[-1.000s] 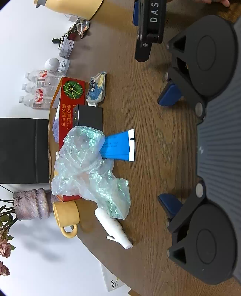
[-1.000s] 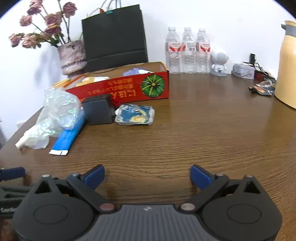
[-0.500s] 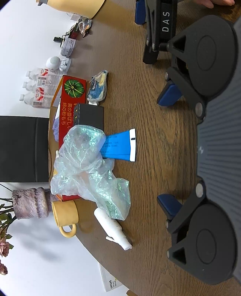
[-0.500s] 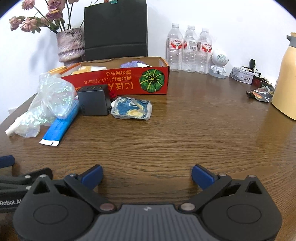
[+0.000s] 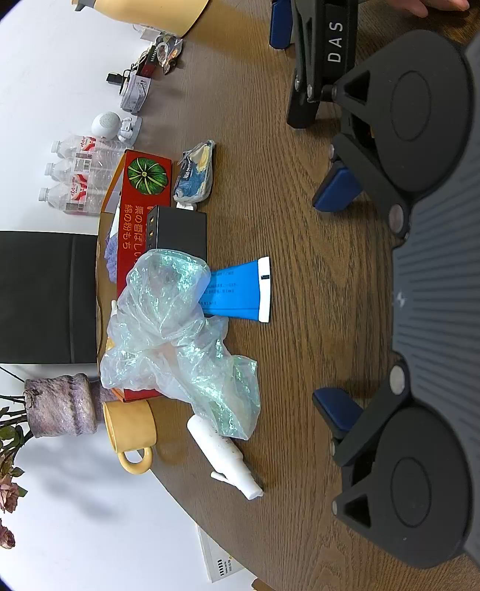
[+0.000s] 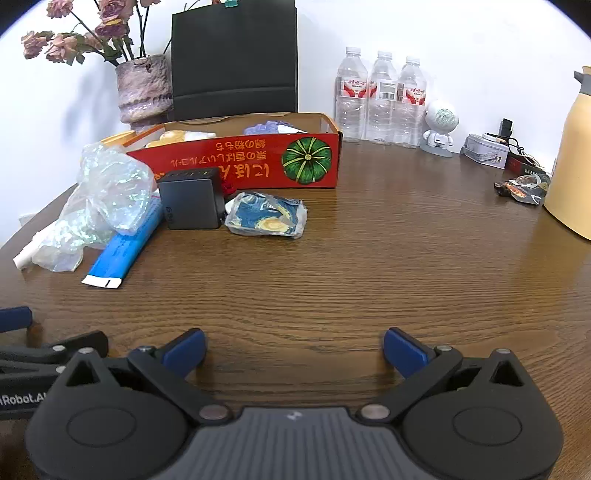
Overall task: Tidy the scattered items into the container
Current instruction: 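Withdraw both tools from the box back over the table items, then grasp the plastic bag with the left tool while the right tool grasps the wrapped soap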
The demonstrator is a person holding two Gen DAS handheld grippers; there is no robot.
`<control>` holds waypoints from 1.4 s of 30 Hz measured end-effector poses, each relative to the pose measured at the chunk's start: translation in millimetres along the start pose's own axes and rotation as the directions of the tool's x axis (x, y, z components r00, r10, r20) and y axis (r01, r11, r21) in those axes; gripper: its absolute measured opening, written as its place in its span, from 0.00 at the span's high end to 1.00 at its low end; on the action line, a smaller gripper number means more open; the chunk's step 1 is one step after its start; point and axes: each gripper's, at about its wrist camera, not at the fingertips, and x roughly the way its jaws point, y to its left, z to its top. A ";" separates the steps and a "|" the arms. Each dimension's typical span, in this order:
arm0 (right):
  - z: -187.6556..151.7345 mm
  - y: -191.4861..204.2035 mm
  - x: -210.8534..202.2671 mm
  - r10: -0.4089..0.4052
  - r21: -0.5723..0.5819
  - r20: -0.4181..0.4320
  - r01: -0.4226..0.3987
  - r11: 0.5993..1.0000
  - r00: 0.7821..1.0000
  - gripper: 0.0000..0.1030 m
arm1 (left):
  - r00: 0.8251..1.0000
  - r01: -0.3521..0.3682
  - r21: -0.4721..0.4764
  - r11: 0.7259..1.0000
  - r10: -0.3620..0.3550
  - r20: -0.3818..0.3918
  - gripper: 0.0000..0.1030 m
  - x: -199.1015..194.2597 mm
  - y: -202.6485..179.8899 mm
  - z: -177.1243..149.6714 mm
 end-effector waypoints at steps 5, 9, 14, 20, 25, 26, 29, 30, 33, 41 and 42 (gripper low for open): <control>-0.1 0.3 -0.1 0.003 -0.003 0.000 -0.003 1.000 1.000 0.00 | 1.000 0.000 0.000 1.000 0.000 0.000 0.00 0.1 0.1 0.1; -0.1 0.6 -0.2 0.006 -0.006 0.000 -0.006 1.000 1.000 0.00 | 1.000 0.000 -0.001 1.000 0.000 0.000 0.00 0.0 0.2 0.0; -0.1 0.8 -0.3 0.010 -0.009 0.000 -0.010 1.000 1.000 0.00 | 1.000 -0.001 -0.003 1.000 0.001 0.000 0.00 -0.2 0.6 -0.2; -0.2 0.8 -0.3 0.011 -0.009 0.000 -0.011 1.000 1.000 0.00 | 1.000 -0.002 -0.005 1.000 0.002 0.001 0.00 -0.8 1.1 -0.6; -0.3 0.6 -0.2 0.011 -0.008 0.000 -0.011 1.000 1.000 0.00 | 1.000 -0.003 -0.004 1.000 0.003 0.001 0.00 -1.4 1.5 -1.2; -0.3 0.6 -0.1 0.010 -0.007 0.000 -0.010 1.000 1.000 0.00 | 1.000 -0.003 -0.004 1.000 0.003 0.001 0.00 -1.6 1.6 -1.3; -0.4 0.5 -0.1 0.010 -0.006 0.000 -0.010 1.000 1.000 0.00 | 1.000 -0.003 -0.004 1.000 0.003 0.001 0.00 -1.8 1.4 -1.3; -0.3 0.4 0.0 0.010 -0.006 0.000 -0.010 1.000 1.000 0.00 | 1.000 -0.003 -0.004 1.000 0.003 0.001 0.00 -1.8 1.3 -1.3; 7.7 0.2 4.2 0.030 -0.031 -0.010 -0.031 0.999 0.999 0.00 | 1.000 -0.003 -0.004 1.000 0.003 0.000 0.00 -1.7 1.3 -1.2; 29.2 -0.3 15.6 0.083 -0.097 -0.041 -0.086 0.992 0.996 0.00 | 0.988 0.137 -0.060 0.989 -0.133 0.077 0.00 -8.9 28.4 35.9; 31.8 -0.4 17.0 0.089 -0.105 -0.045 -0.093 0.990 0.995 0.00 | 0.983 0.160 -0.071 0.985 -0.152 0.105 0.00 -10.3 36.1 47.3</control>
